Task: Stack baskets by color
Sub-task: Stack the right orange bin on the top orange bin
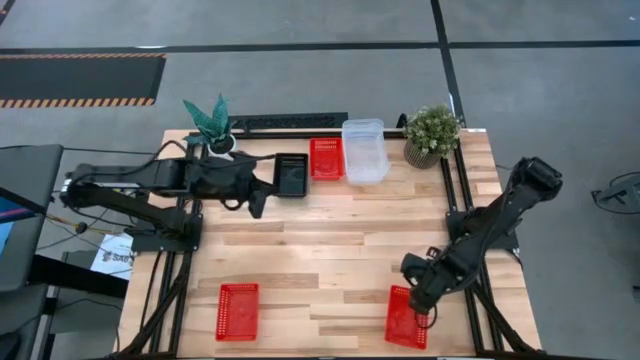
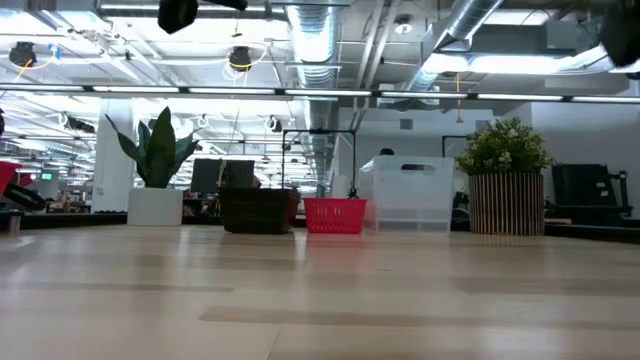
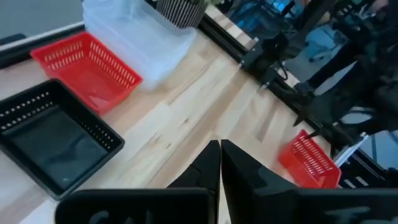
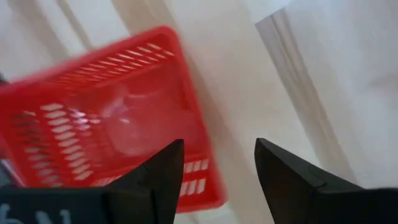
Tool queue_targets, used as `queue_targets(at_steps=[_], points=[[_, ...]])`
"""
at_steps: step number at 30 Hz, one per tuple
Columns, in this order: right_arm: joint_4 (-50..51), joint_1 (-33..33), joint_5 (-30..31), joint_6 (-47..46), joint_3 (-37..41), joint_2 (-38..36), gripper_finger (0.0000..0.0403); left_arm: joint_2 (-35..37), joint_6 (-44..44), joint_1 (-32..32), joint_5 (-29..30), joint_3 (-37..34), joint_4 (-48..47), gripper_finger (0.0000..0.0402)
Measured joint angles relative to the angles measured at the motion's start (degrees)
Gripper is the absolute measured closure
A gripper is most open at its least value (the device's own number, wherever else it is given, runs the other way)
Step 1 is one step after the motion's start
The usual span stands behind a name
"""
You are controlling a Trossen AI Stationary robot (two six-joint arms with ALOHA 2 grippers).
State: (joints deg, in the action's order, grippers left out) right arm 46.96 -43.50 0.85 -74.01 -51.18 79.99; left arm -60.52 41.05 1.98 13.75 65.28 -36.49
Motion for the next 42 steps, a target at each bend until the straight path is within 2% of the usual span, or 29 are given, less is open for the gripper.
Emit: queue_targets(at_steps=[9, 12, 16, 20, 23, 28, 34, 42], points=[[-2.07, 2.98, -3.73, 10.06, 2.90, 5.28, 0.0196, 1.98, 0.02, 0.48, 0.42, -0.02, -0.62, 0.0401], [-2.46, 4.30, -4.27, 10.88, 2.87, 5.55, 0.0247, 1.97, -0.09, 0.48, 0.42, -0.02, -1.53, 0.0401], [-2.94, 6.31, -4.68, 12.98, 2.87, 5.55, 0.0373, 1.98, -0.06, 0.48, 0.40, -0.02, -3.31, 0.0401], [-4.79, 9.96, -6.17, 16.66, 2.62, 5.24, 0.0389, 2.60, -0.06, 0.48, -0.89, -0.02, -5.61, 0.0401], [-3.69, 14.05, -7.04, 21.55, -0.58, 3.92, 0.0394, 3.54, -0.08, 0.48, -1.75, -0.04, -7.33, 0.0401], [2.86, 24.53, -6.26, 31.76, -9.46, 1.85, 0.0396, 6.00, -1.34, 0.48, -2.00, -0.04, -9.56, 0.0401], [10.17, 41.87, -1.88, 48.99, -25.57, 1.86, 0.0398, 9.03, -3.65, 0.48, -1.90, -0.02, -10.59, 0.0401], [7.59, 65.00, 0.56, 67.91, -44.21, 6.70, 0.0398, 11.24, -6.50, 0.48, -0.40, -0.04, -11.86, 0.0401]])
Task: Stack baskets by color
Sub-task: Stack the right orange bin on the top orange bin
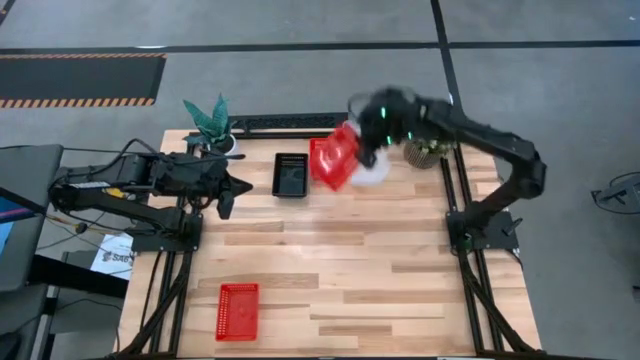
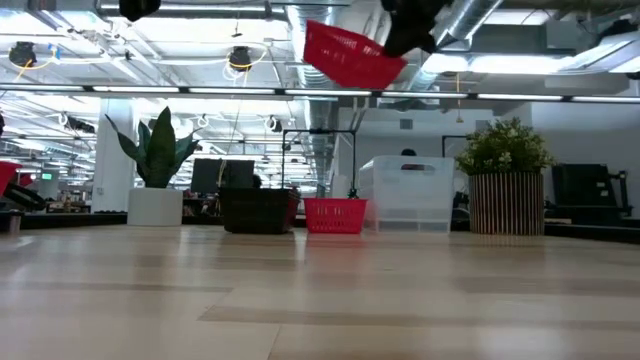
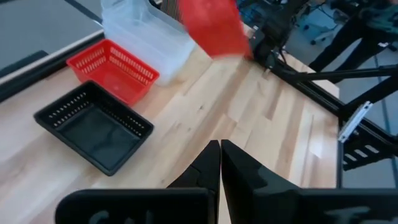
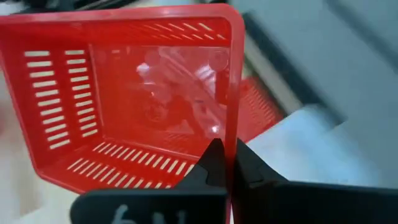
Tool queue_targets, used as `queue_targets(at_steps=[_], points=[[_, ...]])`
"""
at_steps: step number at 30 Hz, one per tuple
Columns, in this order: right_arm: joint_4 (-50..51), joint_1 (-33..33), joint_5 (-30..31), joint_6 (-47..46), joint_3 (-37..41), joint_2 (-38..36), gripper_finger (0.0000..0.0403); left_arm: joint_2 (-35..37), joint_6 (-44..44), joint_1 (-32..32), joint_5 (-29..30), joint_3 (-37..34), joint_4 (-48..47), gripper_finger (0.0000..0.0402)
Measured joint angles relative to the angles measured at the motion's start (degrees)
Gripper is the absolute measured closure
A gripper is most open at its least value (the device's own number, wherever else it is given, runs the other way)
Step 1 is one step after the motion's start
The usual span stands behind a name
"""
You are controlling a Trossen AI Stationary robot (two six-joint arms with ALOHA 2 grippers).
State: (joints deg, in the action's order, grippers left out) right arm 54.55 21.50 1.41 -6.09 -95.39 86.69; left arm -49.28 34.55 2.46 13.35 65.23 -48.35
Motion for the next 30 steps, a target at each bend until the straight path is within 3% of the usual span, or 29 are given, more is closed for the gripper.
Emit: queue_targets(at_steps=[8, 17, 22, 30], points=[[3.00, 11.60, -6.13, 24.00, -19.39, 16.23, 0.0398, 0.18, -1.78, -0.78, 1.98, 0.00, -0.33, 0.0401], [9.45, 15.30, -6.45, 43.30, -35.42, 35.13, 0.0399, 0.17, 4.31, -1.55, 6.58, 0.00, -0.22, 0.0401], [11.14, 14.51, -5.60, 50.26, -39.63, 41.91, 0.0399, 0.17, 7.63, -1.55, 8.53, 0.00, -0.21, 0.0401], [13.31, 14.65, -4.53, 55.66, -37.82, 42.06, 0.0398, 0.17, 10.43, -1.53, 10.34, 0.00, -0.20, 0.0401]])
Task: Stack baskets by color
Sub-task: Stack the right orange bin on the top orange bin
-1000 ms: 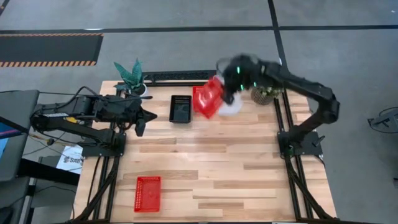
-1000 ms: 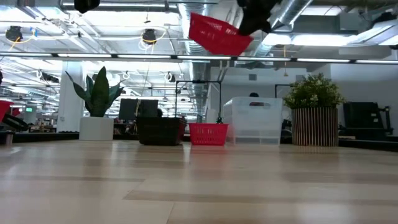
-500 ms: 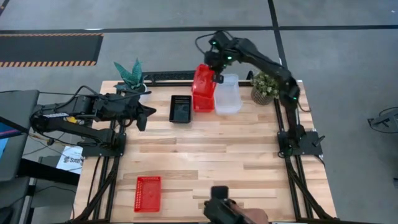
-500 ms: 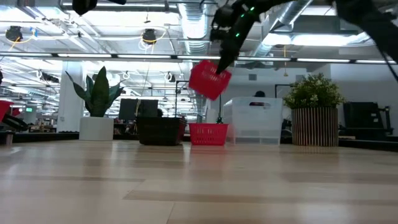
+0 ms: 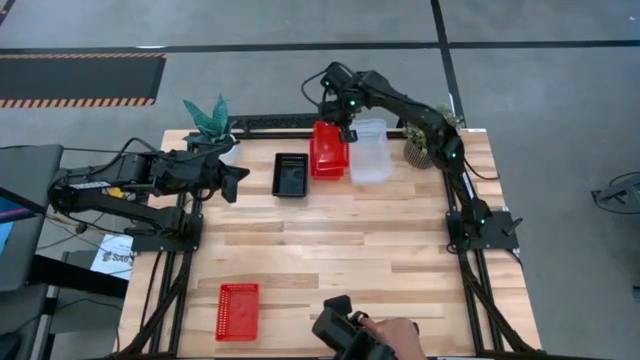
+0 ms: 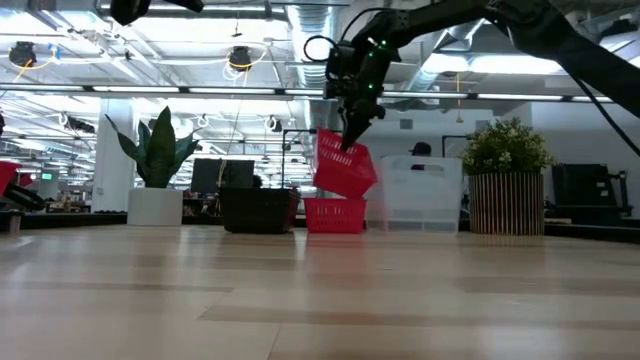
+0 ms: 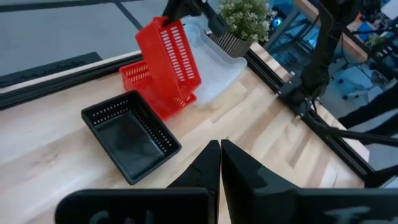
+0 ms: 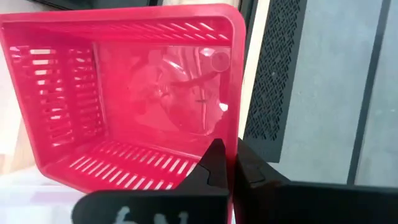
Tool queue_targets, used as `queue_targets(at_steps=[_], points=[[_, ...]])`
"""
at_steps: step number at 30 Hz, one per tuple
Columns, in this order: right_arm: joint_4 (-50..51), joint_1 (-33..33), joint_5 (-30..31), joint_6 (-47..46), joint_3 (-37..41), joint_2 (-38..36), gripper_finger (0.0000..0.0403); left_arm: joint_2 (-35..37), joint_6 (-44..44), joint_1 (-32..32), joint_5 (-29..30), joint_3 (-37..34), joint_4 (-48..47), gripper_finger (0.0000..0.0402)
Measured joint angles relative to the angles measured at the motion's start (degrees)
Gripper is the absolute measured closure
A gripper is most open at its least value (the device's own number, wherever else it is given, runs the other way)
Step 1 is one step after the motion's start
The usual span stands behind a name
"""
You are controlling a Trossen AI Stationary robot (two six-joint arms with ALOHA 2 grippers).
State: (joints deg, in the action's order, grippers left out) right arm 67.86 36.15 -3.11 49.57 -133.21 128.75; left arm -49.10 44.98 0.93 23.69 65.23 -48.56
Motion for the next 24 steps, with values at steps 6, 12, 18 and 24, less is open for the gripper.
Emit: queue_targets(at_steps=[6, 12, 18, 24], points=[[1.45, 0.30, -2.36, -0.67, 0.00, 0.00, 0.0397, 0.00, 1.34, 0.00, 0.73, 0.00, 0.00, 0.0401], [1.01, -0.12, -5.16, -3.72, 0.00, -0.02, 0.0396, 0.00, 1.17, 0.00, 0.75, 0.00, 0.00, 0.0401], [0.58, -0.94, -6.12, -4.72, 0.53, -0.01, 0.0396, 0.00, 0.45, 0.00, 0.88, 0.00, 0.00, 0.0401], [0.92, -1.21, -7.27, -5.57, 1.98, -0.10, 0.0395, 0.00, 0.29, 0.00, 0.80, 0.00, -0.02, 0.0402]])
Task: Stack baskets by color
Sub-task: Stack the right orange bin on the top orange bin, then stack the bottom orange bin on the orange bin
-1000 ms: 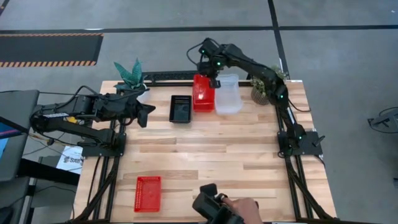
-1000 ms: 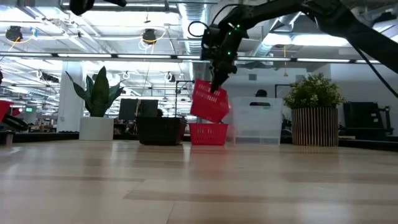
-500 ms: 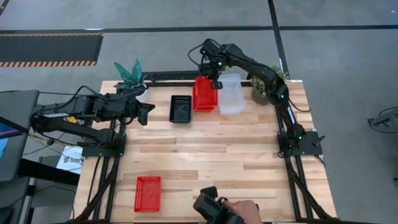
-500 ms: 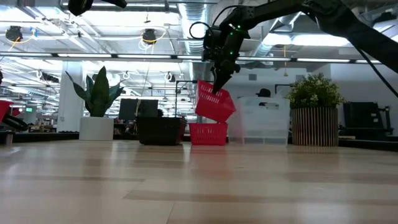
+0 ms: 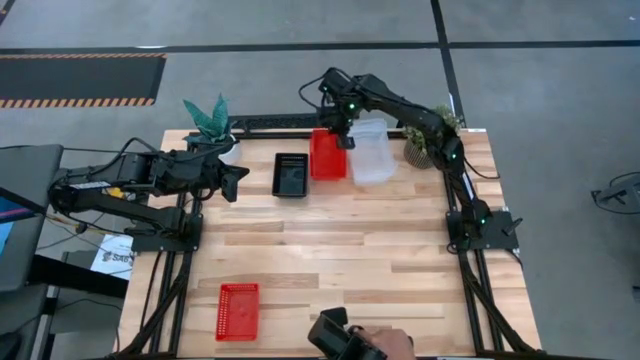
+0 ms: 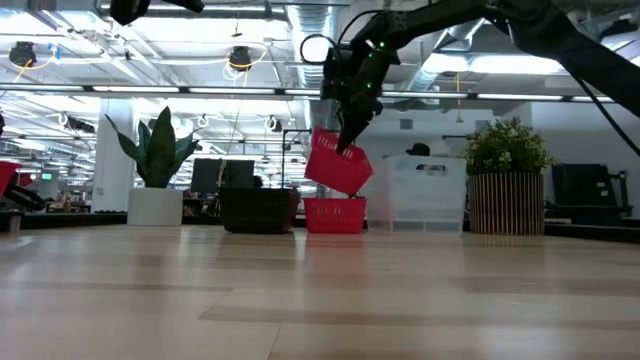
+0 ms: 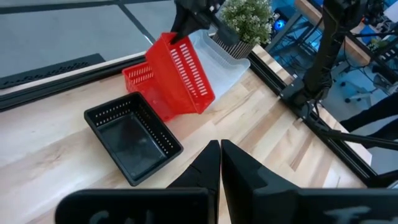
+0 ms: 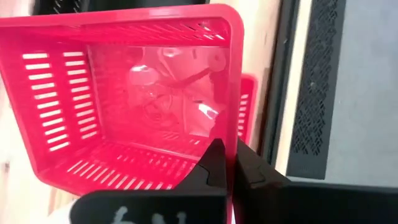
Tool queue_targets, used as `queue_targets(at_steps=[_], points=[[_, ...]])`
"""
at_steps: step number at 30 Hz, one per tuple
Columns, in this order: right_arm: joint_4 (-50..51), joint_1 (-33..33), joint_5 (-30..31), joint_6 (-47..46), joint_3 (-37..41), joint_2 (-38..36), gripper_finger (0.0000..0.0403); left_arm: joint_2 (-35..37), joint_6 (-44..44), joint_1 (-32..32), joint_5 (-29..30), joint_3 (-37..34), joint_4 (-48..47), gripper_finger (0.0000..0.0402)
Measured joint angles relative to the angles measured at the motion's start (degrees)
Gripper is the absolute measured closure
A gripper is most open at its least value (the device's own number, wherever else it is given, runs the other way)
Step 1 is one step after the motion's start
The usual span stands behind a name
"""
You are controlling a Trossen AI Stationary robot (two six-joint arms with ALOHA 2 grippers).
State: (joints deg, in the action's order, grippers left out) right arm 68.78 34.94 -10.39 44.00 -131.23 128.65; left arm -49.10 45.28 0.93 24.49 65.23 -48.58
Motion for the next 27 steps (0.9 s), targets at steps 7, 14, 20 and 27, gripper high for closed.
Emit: queue_targets(at_steps=[7, 14, 20, 27], points=[[-2.53, 0.02, 0.00, 0.24, 3.49, -0.03, 0.0384, 0.00, 0.00, 0.00, -0.02, 0.00, 0.00, 0.0402], [-3.03, 0.26, 0.12, -0.70, 3.71, 0.08, 0.0358, 0.02, 0.28, 0.02, -0.07, 0.00, 0.00, 0.0401], [-2.32, 0.52, -0.05, -1.03, 5.22, 0.08, 0.0353, 0.02, 0.31, 0.00, -0.07, 0.00, 0.00, 0.0401], [-3.21, 1.67, -0.31, -2.60, 7.03, 0.10, 0.0334, 0.02, 0.21, 0.00, -0.07, 0.00, 0.00, 0.0402]])
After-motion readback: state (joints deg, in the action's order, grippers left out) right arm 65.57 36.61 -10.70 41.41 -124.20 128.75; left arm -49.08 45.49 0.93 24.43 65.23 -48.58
